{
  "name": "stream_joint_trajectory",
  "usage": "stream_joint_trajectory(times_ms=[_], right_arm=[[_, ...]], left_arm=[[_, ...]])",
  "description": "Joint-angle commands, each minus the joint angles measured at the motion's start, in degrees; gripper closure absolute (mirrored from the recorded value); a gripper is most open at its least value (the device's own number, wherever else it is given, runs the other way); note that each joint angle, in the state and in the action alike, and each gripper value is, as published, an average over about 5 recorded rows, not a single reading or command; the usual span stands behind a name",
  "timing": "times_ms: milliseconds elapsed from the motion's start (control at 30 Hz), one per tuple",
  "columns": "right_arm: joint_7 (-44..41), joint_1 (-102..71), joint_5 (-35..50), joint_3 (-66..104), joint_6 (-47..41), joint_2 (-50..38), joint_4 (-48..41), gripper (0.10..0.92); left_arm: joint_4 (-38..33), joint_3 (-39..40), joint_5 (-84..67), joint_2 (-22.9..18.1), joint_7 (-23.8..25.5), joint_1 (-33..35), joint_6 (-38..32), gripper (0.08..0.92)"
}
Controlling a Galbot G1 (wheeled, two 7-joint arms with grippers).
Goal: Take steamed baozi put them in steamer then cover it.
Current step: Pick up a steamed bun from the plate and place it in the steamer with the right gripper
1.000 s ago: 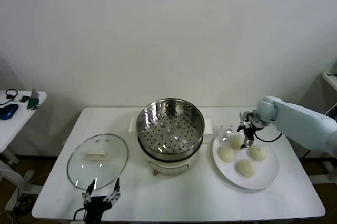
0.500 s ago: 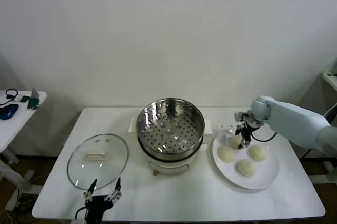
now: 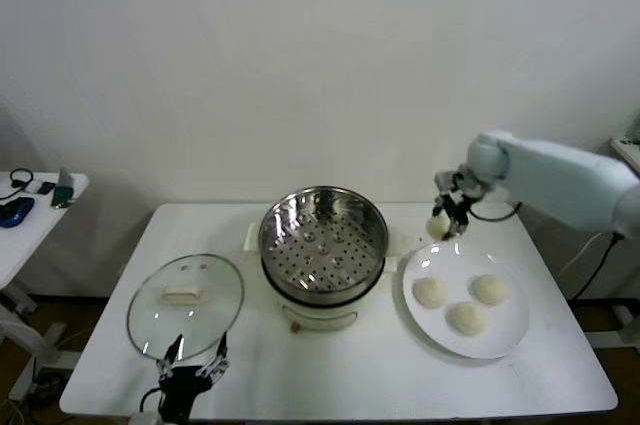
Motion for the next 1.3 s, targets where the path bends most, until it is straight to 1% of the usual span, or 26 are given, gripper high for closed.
stream_joint_trajectory(times_ms=[33, 133, 233, 300, 400, 600, 800, 1100, 1200, 1300], right_arm=[[-0.9, 19.7, 1.1, -4.9, 13.2, 8.9, 14.8, 0.431], [1.0, 17.9, -2.6, -4.2, 14.7, 11.9, 20.0, 0.431], [3.3, 13.3, -8.1, -3.8, 16.5, 14.7, 20.8, 0.431], [4.9, 9.4, -13.0, -3.4, 18.4, 16.4, 18.6, 0.431], [7.0, 3.5, -20.3, -2.5, 21.1, 18.6, 12.8, 0.431], [10.6, -5.7, -30.2, 0.0, 24.1, 21.2, 2.3, 0.430], [12.7, -11.5, -32.0, 1.3, 24.6, 22.9, -4.4, 0.423], [12.3, -13.8, -32.2, 1.8, 25.7, 24.6, -8.9, 0.413], [11.6, -13.3, -30.7, 1.5, 26.1, 24.7, -9.1, 0.377], [11.8, -11.8, -28.3, 1.5, 26.1, 24.2, -8.4, 0.299]], left_arm=[[-0.1, 0.3, -0.1, 0.3, 0.0, -0.4, 0.2, 0.177], [0.1, 0.5, 0.0, 0.3, 0.0, -0.7, 0.3, 0.177], [0.2, 0.5, 0.2, 0.3, 0.0, -0.8, 0.2, 0.177], [0.3, 0.4, 0.3, 0.3, 0.0, -0.7, 0.0, 0.177], [0.4, 0.3, 0.2, 0.3, -0.1, -0.6, -0.1, 0.177], [0.8, 0.2, 0.1, 0.5, -0.1, -0.5, -0.4, 0.177], [1.2, 0.6, 0.2, 0.3, -0.1, -0.7, -0.5, 0.177], [1.4, 0.5, -0.1, 0.3, -0.1, -0.8, -0.7, 0.177], [1.2, 0.4, -0.1, 0.3, -0.1, -0.7, -0.6, 0.177], [0.9, 0.4, -0.1, 0.3, -0.2, -0.5, -0.6, 0.177]])
